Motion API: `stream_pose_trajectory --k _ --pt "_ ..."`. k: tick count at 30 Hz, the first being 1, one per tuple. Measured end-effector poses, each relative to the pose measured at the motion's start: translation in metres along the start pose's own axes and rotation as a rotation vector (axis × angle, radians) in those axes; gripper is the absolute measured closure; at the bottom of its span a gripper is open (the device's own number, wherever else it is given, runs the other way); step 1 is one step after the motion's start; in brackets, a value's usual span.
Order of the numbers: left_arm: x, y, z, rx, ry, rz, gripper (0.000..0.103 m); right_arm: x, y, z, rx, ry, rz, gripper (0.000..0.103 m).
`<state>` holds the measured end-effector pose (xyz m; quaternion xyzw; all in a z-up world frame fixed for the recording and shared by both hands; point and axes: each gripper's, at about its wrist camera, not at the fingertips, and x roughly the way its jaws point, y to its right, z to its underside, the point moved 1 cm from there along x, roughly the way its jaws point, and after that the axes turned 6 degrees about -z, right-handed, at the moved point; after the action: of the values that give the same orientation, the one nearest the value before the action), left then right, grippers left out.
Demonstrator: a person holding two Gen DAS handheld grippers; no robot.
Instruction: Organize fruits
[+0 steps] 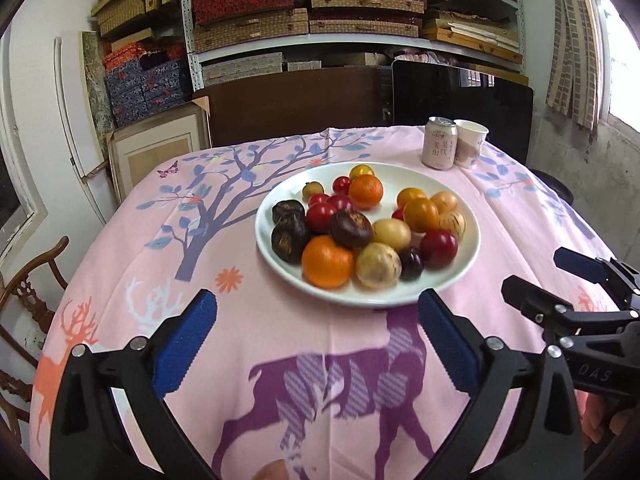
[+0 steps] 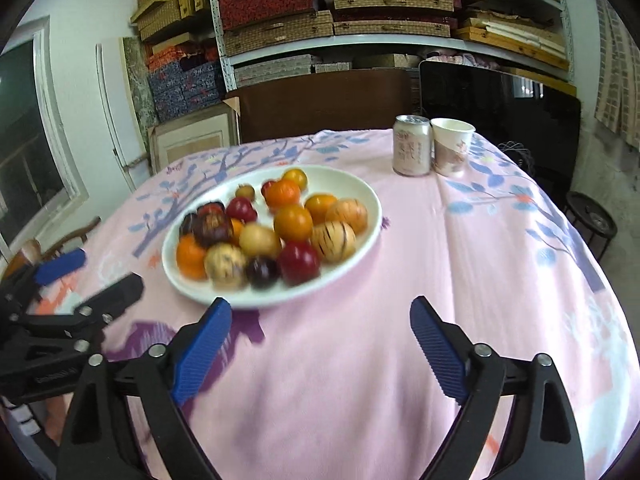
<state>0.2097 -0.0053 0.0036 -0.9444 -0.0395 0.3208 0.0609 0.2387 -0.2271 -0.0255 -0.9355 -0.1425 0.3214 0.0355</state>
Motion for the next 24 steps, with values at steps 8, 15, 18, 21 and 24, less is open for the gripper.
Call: stream_pose_trajectory --k 8,15,18,21,24 --pt "-0.007 0.0 0.013 -0.02 -0.008 0.086 0.004 0.001 -0.008 0.016 -0.033 -0.023 0.022 0.007" --pt "-0.004 0.004 0.01 -0.016 -0.026 0.112 0.004 0.0 -0.003 0.014 -0.013 -0.009 0.028 0.007" --pt "-0.004 0.005 0.011 -0.018 -0.03 0.116 0.004 0.0 -0.005 0.015 -0.019 -0.014 0.029 0.006" --pt "-0.003 0.005 0.012 -0.025 -0.026 0.101 0.004 0.001 -0.005 0.015 -0.022 -0.02 0.035 0.006" --pt "-0.007 0.006 0.013 -0.021 0.021 0.027 0.005 0.001 -0.005 0.015 -0.022 -0.018 0.033 0.006"
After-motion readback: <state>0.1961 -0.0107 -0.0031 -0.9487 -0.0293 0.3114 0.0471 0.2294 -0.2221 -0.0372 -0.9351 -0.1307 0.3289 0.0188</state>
